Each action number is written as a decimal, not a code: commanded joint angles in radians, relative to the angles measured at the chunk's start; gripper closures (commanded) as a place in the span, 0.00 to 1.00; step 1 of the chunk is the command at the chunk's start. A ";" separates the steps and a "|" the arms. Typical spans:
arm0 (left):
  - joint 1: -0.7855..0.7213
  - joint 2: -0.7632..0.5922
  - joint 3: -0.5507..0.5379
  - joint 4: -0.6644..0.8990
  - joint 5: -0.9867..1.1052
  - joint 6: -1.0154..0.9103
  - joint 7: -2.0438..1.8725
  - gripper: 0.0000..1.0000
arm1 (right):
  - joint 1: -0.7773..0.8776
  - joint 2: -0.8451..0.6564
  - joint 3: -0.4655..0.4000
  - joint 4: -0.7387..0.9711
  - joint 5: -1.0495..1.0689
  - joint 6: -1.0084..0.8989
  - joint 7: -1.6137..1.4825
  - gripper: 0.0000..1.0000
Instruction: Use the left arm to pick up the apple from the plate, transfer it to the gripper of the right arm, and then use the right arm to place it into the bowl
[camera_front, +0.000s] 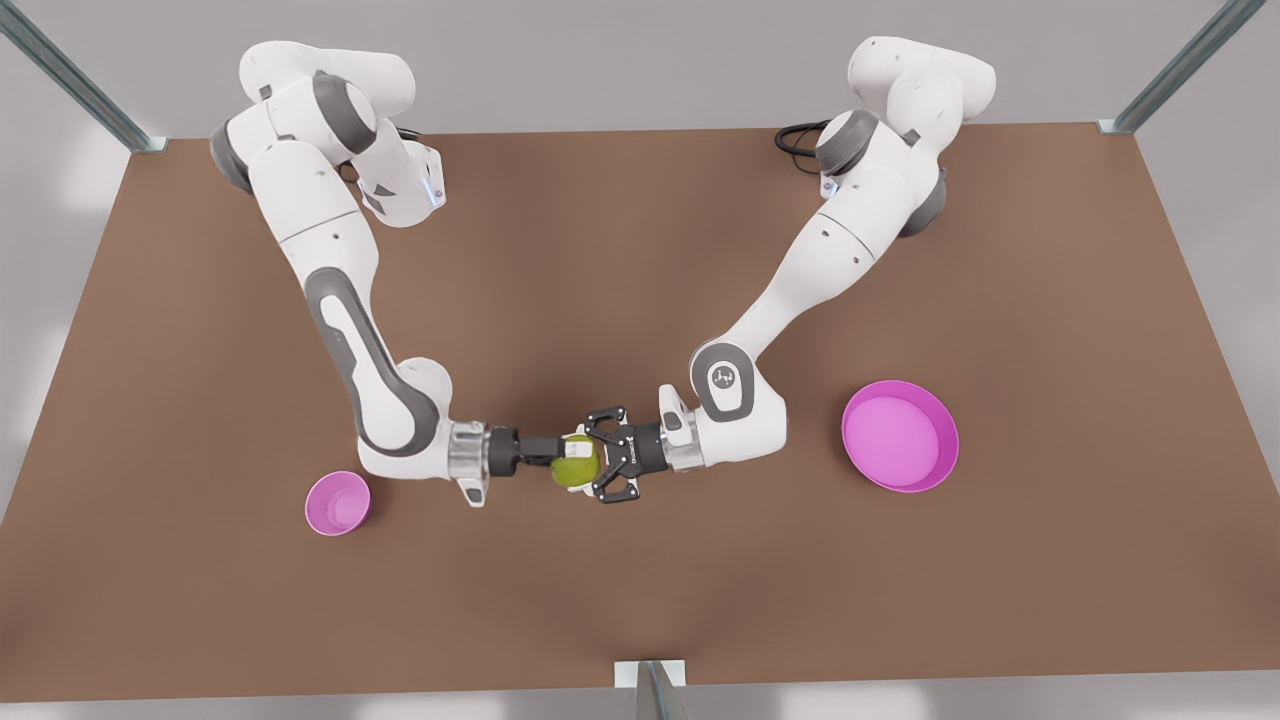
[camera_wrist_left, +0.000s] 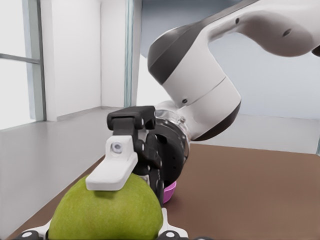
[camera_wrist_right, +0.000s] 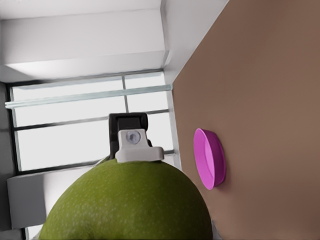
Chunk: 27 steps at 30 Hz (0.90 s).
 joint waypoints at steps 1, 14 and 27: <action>0.000 -0.002 -0.001 0.000 0.003 -0.005 0.006 0.21 | 0.005 -0.001 0.000 0.002 0.016 0.031 0.069 0.00; -0.002 -0.002 -0.001 0.000 0.003 -0.002 0.004 0.00 | -0.020 -0.001 -0.013 0.000 -0.010 0.024 0.060 0.16; 0.036 -0.016 0.022 -0.009 0.032 -0.004 -0.078 0.00 | -0.142 -0.003 -0.013 -0.004 -0.139 -0.053 0.060 0.16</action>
